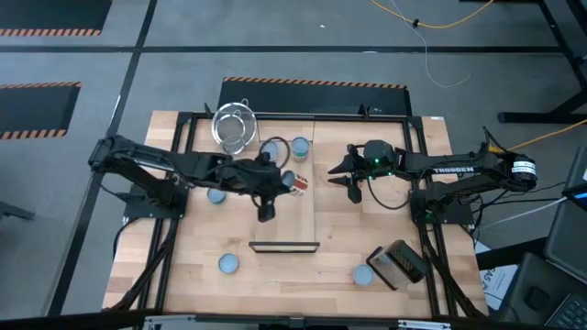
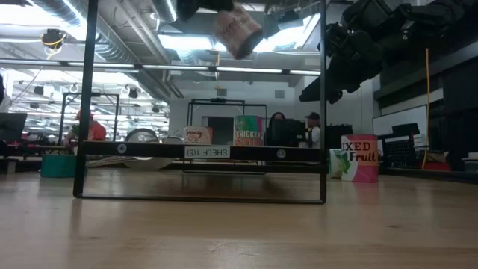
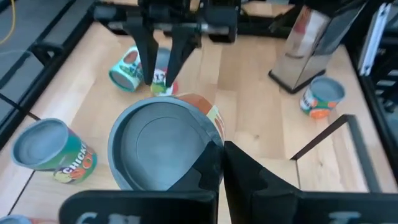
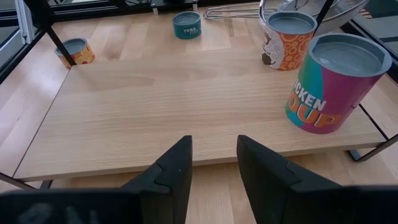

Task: Pick and place cans onto a shelf
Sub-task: Put the canned diced tomatoes on the shelf

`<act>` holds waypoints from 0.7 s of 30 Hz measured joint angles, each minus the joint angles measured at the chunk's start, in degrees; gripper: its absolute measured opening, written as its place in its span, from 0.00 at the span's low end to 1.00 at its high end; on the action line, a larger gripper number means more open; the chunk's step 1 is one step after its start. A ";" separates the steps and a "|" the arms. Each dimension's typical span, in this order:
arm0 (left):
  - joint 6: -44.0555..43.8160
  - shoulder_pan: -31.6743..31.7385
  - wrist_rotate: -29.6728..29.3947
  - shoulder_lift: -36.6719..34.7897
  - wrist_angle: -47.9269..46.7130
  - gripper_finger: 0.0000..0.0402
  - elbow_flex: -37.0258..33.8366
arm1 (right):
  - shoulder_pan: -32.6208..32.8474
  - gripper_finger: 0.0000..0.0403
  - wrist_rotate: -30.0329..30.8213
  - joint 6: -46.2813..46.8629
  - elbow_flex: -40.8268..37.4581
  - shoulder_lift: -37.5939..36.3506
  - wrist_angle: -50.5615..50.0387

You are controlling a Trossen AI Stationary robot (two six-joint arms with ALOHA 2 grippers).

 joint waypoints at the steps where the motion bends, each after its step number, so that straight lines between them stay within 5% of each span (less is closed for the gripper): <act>1: -0.21 0.00 0.02 0.80 -0.29 0.00 0.18 | 0.01 0.33 -0.02 0.00 0.00 0.00 0.00; 21: -2.47 -0.74 1.44 14.78 -8.48 0.01 0.52 | -0.01 0.33 -0.01 0.00 0.00 0.00 -0.04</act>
